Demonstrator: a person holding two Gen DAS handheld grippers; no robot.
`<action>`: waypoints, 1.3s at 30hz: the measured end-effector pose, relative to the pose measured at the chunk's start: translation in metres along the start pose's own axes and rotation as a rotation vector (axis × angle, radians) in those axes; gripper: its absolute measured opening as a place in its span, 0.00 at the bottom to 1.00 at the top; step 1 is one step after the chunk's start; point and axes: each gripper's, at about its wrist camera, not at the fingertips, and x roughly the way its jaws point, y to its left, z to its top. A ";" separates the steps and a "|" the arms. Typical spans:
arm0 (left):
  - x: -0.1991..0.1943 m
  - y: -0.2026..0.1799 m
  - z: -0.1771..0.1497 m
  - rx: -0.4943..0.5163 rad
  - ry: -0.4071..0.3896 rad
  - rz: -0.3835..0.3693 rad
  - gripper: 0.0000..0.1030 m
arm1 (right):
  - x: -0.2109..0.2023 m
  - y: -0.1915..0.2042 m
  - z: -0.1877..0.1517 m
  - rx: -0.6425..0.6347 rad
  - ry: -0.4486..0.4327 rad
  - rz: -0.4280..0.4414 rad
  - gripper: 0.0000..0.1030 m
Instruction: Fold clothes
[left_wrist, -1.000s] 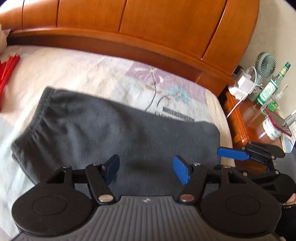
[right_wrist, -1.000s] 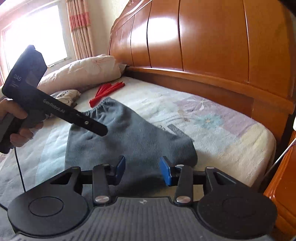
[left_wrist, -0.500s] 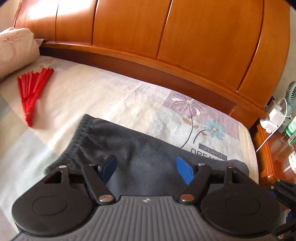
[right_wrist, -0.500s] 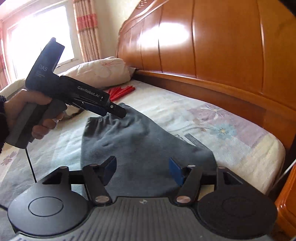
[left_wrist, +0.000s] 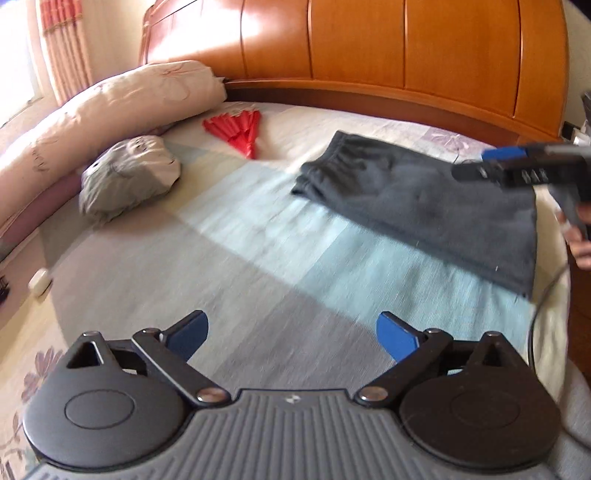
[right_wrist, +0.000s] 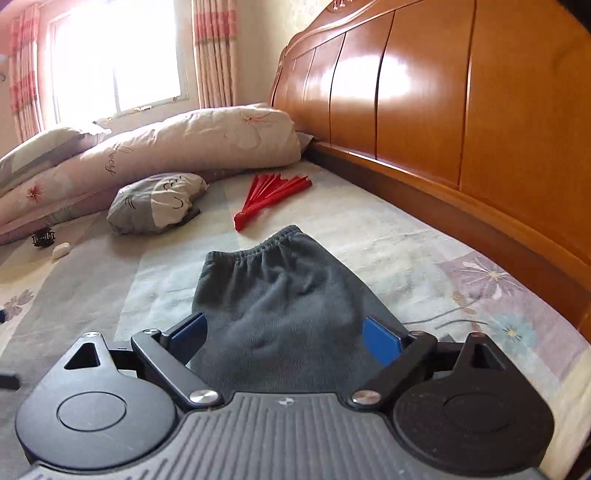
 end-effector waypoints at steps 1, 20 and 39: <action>-0.006 0.001 -0.014 -0.010 0.001 0.031 0.95 | 0.018 0.002 0.003 -0.002 0.025 -0.017 0.91; -0.037 0.026 -0.085 -0.202 -0.042 0.182 0.95 | 0.164 0.025 0.064 -0.072 0.194 -0.051 0.96; -0.082 0.002 -0.083 -0.236 -0.134 0.104 0.95 | -0.067 0.042 -0.072 0.115 0.231 0.030 1.00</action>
